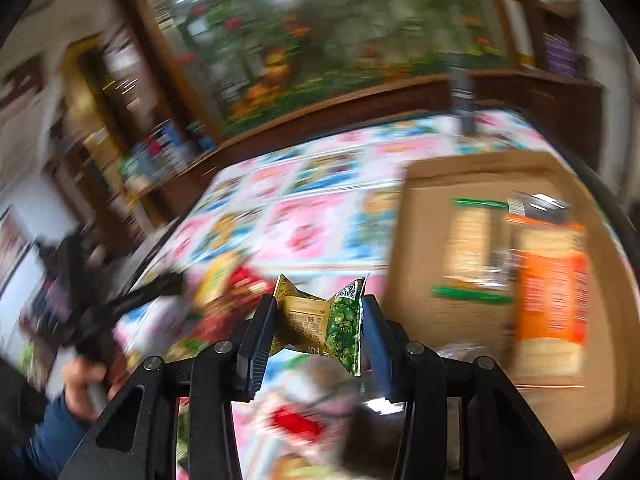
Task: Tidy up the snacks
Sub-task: 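Carry both held snacks from the pile over the cardboard box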
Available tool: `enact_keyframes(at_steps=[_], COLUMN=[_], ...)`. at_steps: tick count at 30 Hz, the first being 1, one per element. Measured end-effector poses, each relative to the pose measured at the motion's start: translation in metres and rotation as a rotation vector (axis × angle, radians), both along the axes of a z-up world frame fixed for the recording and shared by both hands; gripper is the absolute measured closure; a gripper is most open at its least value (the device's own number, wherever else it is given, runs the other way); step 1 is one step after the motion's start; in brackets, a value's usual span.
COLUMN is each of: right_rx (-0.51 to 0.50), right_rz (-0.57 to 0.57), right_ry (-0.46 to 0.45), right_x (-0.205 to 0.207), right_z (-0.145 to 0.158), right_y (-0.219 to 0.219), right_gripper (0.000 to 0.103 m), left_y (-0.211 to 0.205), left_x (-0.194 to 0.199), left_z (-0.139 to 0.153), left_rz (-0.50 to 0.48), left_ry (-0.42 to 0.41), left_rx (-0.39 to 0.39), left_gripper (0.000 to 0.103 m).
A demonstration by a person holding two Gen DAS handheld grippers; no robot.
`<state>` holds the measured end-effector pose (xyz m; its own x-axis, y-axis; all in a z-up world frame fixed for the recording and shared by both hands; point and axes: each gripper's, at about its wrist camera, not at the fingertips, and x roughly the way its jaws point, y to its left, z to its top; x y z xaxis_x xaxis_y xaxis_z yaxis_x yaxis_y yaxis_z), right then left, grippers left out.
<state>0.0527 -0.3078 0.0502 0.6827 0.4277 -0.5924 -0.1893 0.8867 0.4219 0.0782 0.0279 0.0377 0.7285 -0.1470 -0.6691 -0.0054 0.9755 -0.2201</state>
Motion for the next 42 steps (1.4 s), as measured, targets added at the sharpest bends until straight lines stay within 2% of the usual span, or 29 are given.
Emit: enact_keyframes(at_steps=[3,8,16,19,23,26,30,36,42], right_rx=[0.094,0.148,0.208,0.212,0.204,0.209,0.202,0.189,0.201], right_rz=[-0.113,-0.250,-0.355,-0.377,-0.405,-0.421,-0.447,-0.464,-0.465], right_ry=[0.042,0.013,0.015,0.013,0.013,0.008,0.002,0.009,0.053], right_x=[0.008,0.008,0.006,0.006,0.007,0.011,0.014,0.023,0.032], right_z=[-0.004,0.005,0.004,0.005,0.005,0.004,0.004,0.001,-0.008], right_y=[-0.038,-0.081,-0.122,-0.128,-0.138,-0.142,-0.152,-0.158,-0.159], right_gripper=[0.057,0.057,0.057,0.057,0.057,0.057,0.057,0.057,0.057], left_y=[-0.002,-0.005,-0.032,-0.053,-0.101,-0.138,-0.189,-0.252,-0.279], left_x=[-0.002,-0.005,-0.018,-0.020,-0.016,-0.007,0.008,0.022,0.026], left_z=[0.002,0.007,0.026,0.031,0.036,0.038,0.036,0.025,0.005], left_rz=[-0.004,-0.021,-0.098,-0.145,-0.236,-0.305,-0.365,-0.440,-0.451], left_ry=[-0.013,-0.037,-0.077,-0.080,-0.069,-0.049,-0.029,0.003,0.028], left_rx=[0.005,-0.001,-0.030,-0.056,-0.039,-0.067,-0.048,-0.032,0.010], left_gripper=[0.067,0.067,0.067,0.067,0.067,0.067,0.067,0.067,0.067])
